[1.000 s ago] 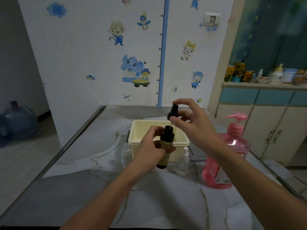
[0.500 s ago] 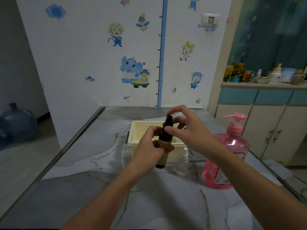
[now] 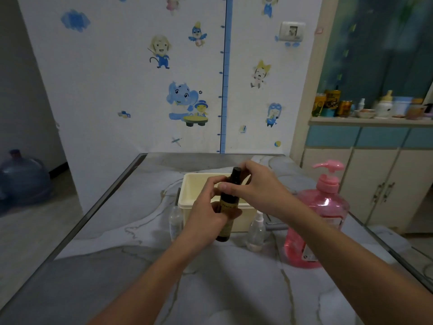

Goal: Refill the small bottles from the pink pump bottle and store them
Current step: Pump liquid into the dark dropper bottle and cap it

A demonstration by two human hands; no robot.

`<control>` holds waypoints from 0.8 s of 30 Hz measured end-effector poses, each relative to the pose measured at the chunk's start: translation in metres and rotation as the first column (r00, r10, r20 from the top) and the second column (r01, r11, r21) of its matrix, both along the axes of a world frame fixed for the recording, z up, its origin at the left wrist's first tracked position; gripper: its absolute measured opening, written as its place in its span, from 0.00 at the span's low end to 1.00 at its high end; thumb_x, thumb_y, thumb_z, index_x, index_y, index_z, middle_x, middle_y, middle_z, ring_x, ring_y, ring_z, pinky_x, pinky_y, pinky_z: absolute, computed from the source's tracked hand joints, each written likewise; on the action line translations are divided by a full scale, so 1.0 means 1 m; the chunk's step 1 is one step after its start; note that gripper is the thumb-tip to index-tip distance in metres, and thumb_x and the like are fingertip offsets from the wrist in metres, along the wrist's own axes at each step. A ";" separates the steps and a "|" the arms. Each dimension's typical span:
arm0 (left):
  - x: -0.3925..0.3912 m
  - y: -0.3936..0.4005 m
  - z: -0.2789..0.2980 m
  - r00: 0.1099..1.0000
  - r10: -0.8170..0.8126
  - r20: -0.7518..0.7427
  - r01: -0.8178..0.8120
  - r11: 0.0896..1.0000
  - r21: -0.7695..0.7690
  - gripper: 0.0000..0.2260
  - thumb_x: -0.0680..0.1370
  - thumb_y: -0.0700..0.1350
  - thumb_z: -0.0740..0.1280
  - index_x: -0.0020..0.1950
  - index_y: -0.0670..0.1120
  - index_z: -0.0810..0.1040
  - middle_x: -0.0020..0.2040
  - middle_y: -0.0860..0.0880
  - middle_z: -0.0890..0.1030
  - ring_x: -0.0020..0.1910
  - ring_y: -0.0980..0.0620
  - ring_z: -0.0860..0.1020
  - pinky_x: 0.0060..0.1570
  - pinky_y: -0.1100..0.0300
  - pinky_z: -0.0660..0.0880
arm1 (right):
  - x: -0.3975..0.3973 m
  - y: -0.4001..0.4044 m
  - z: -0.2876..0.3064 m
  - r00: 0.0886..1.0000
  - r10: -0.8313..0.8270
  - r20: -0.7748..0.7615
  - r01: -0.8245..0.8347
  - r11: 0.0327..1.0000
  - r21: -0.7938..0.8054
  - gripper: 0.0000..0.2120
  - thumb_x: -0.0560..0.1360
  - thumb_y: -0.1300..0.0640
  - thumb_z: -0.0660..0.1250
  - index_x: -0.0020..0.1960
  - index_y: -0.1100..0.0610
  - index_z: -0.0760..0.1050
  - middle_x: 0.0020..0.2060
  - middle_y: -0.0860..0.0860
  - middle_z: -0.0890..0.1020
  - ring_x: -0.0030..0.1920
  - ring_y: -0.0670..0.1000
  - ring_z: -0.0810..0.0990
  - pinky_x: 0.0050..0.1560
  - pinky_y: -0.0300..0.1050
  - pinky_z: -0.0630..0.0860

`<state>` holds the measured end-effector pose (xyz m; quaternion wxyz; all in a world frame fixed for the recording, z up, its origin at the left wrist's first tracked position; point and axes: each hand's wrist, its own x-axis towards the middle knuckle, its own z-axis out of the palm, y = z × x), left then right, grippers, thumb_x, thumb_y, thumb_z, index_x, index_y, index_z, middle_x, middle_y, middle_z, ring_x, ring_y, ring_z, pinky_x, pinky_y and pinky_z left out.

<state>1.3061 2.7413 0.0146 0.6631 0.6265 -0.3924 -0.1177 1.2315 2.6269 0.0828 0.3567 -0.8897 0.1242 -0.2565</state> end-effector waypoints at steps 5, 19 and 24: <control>0.003 0.002 0.002 1.000 0.010 -0.002 -0.010 1.000 0.015 0.26 0.72 0.35 0.73 0.60 0.61 0.71 0.55 0.52 0.77 0.46 0.57 0.81 0.42 0.62 0.80 | -0.007 -0.005 0.010 0.992 0.094 -0.088 -0.094 0.996 0.006 0.16 0.72 0.52 0.71 0.59 0.49 0.74 0.48 0.41 0.78 0.45 0.43 0.77 0.43 0.35 0.73; 0.001 -0.001 0.001 1.000 0.009 0.006 -0.009 0.999 0.048 0.25 0.72 0.36 0.73 0.60 0.60 0.69 0.57 0.50 0.76 0.49 0.53 0.80 0.48 0.52 0.81 | -0.007 -0.007 0.019 0.992 0.074 -0.103 -0.078 0.996 -0.041 0.17 0.71 0.48 0.71 0.57 0.51 0.74 0.49 0.45 0.79 0.44 0.43 0.77 0.42 0.35 0.73; -0.001 -0.003 0.001 1.000 0.000 -0.014 0.001 0.999 0.040 0.29 0.71 0.35 0.73 0.60 0.62 0.67 0.57 0.50 0.77 0.49 0.53 0.81 0.48 0.53 0.81 | -0.006 -0.010 0.021 0.989 0.051 -0.139 -0.072 0.986 -0.148 0.13 0.70 0.50 0.72 0.53 0.52 0.78 0.45 0.46 0.80 0.43 0.46 0.78 0.41 0.36 0.74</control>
